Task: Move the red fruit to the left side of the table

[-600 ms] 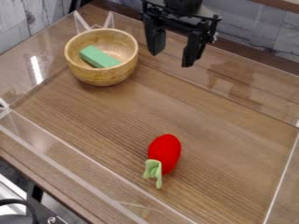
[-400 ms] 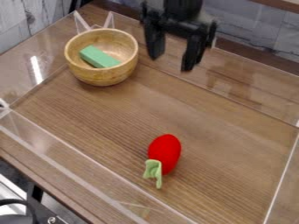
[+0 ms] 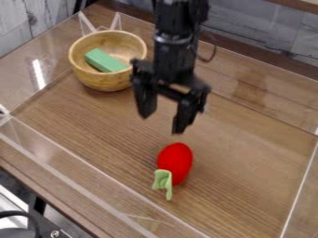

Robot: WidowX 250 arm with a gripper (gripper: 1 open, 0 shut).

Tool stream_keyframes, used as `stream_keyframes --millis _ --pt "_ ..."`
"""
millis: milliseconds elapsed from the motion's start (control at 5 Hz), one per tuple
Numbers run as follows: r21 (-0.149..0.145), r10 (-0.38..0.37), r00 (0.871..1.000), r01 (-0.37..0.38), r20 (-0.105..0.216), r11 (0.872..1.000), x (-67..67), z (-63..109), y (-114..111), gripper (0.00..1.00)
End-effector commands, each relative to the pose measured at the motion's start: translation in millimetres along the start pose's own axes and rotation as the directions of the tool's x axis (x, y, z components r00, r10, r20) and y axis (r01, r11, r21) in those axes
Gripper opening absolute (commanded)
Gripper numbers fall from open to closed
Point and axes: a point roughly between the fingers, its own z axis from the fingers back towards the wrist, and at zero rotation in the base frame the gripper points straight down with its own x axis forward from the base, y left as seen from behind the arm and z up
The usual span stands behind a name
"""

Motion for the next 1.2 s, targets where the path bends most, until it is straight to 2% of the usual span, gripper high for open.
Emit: stream_keyframes --millis 0,400,1000 --pt "-0.001 0.009 0.998 -0.009 0.062 1.000 -7.7 -3.3 -5.9 1.00" --pt "-0.014 0.024 0.994 -0.022 0.109 1.000 -9.3 -23.2 -11.1 1.00" --pt "-0.022 0.032 0.992 -0.030 0.120 0.999 -6.9 -41.0 -11.6 1.00"
